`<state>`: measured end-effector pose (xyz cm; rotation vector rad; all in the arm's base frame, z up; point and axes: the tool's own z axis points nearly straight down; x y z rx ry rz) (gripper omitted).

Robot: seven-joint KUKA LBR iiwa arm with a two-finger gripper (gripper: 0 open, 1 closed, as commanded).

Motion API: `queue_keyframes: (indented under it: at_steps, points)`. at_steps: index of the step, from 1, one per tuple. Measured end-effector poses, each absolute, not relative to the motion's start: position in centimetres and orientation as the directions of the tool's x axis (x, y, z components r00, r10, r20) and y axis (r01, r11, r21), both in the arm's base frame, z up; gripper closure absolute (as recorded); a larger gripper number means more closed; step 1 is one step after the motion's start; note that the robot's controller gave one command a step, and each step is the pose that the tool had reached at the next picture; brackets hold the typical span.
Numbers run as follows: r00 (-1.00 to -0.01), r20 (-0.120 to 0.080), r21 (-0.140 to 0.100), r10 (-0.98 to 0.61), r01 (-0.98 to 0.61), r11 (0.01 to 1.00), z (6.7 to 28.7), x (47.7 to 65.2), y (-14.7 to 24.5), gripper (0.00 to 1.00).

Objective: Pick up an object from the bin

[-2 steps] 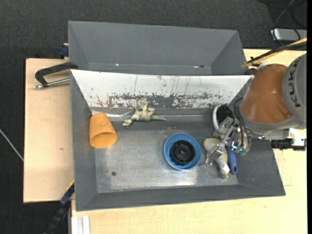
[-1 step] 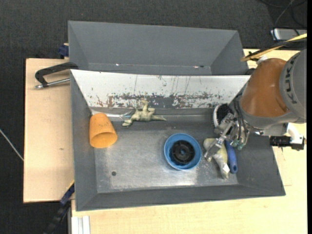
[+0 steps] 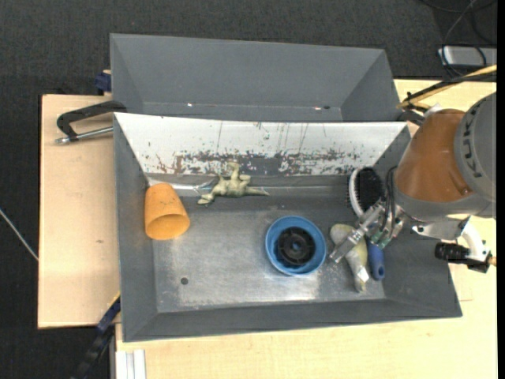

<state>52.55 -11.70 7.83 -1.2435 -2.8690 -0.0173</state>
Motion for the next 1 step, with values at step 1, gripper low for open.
queue_keyframes:
  at_steps: [1]
  points:
    - [-0.688, 0.013, 0.000, 0.726, 0.726, 0.688, 7.76, 52.49, -11.23, 0.00]
